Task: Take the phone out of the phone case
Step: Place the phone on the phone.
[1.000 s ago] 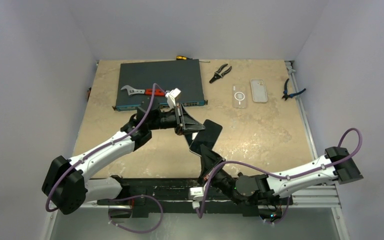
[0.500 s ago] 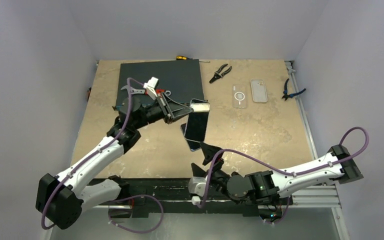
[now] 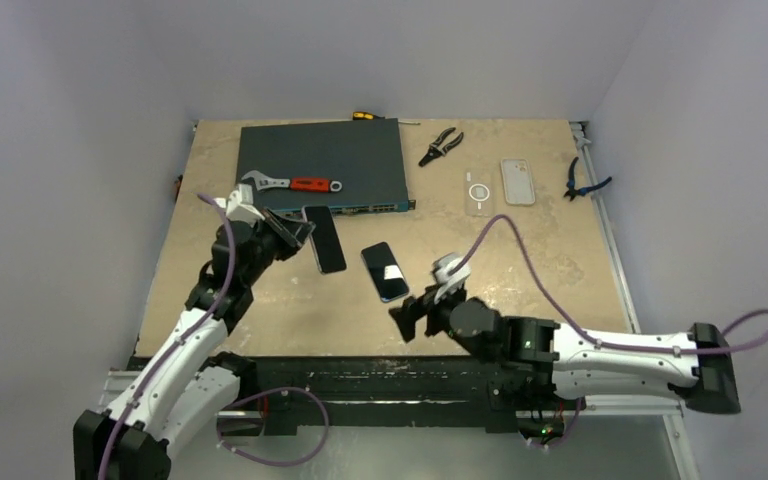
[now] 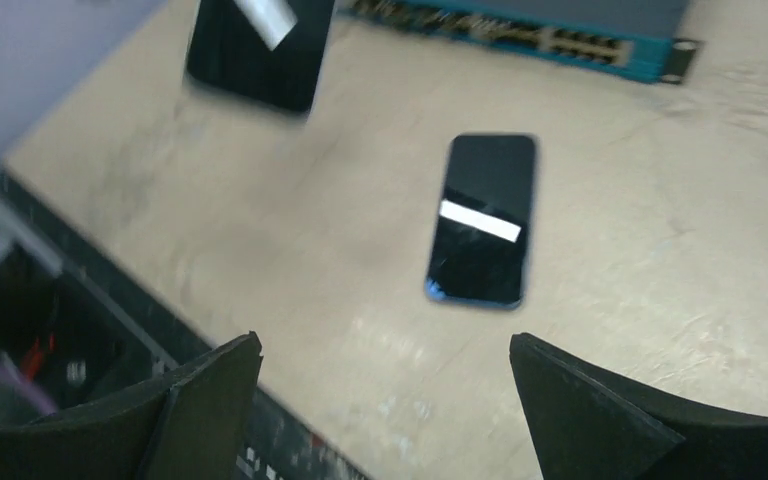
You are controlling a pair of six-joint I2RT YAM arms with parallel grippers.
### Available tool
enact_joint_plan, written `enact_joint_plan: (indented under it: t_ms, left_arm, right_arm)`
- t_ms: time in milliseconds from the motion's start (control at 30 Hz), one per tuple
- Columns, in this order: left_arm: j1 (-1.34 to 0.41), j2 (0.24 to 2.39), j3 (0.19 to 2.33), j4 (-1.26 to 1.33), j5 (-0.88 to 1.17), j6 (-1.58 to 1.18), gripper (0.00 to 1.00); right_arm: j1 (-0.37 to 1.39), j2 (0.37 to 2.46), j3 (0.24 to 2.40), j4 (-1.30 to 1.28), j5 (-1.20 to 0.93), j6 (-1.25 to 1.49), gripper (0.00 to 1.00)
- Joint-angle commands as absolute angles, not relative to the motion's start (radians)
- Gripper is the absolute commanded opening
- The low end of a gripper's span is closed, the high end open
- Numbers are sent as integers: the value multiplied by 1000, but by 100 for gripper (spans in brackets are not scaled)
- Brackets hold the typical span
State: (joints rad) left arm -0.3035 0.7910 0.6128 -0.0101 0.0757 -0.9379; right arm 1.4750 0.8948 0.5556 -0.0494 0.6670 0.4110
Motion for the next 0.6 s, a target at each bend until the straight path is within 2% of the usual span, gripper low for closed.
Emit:
enact_joint_plan:
  t_ms: [0,200,567]
  left_arm:
    - [-308,841,432,120,59,-915,0]
    - [-311,915,307,244,33,-903,0]
    - [-339,1118,218,437,6,-993,0]
  right_arm:
    - [1233,762,545,-4,488,690,99]
    - [1159,810,668,-90,520,625,99]
    - [1077,831,683,-71,523,609,99]
